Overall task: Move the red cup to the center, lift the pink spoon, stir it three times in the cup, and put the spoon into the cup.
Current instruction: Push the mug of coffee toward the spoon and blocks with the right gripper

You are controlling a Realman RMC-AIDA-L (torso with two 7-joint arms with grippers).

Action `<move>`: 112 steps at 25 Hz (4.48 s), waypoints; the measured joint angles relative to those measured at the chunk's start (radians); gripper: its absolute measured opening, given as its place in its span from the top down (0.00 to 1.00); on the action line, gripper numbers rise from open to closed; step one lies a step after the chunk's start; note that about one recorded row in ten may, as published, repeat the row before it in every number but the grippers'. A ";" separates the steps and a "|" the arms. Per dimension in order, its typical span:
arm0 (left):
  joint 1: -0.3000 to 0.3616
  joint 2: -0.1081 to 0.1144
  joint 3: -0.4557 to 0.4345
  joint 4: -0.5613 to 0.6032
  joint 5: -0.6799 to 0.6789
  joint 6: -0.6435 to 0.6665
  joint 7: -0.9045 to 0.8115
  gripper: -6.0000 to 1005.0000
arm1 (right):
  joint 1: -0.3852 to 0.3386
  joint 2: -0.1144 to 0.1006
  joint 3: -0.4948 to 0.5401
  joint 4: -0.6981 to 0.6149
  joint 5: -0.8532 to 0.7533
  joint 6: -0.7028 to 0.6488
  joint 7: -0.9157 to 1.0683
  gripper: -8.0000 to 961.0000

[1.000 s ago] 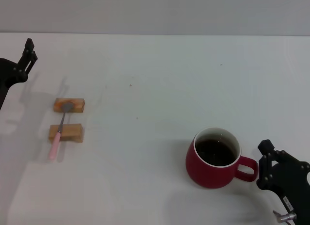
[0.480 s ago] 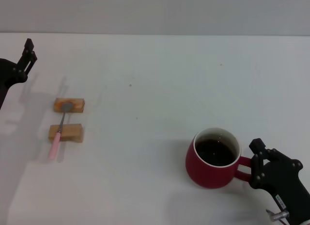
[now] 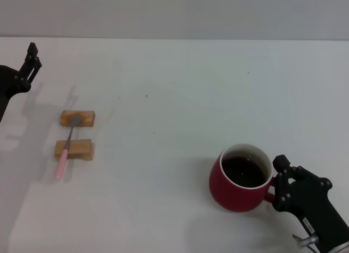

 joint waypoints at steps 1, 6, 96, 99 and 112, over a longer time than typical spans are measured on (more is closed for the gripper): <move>0.000 0.000 0.000 0.000 0.000 0.000 0.000 0.19 | 0.001 0.000 0.000 0.000 0.000 0.002 0.003 0.99; -0.001 0.000 0.000 0.000 0.000 0.000 0.000 0.19 | 0.008 0.000 -0.001 0.000 0.000 0.010 0.018 0.99; -0.017 0.002 0.001 -0.007 -0.004 -0.031 0.000 0.19 | -0.044 -0.002 0.033 0.046 -0.177 -0.169 -0.219 0.99; -0.020 0.001 0.001 -0.006 -0.004 -0.034 0.000 0.19 | -0.023 -0.001 0.036 0.046 -0.230 -0.170 -0.228 0.99; -0.039 0.001 0.001 -0.009 0.000 -0.043 0.000 0.19 | 0.047 -0.004 0.000 0.039 -0.344 -0.128 -0.224 0.99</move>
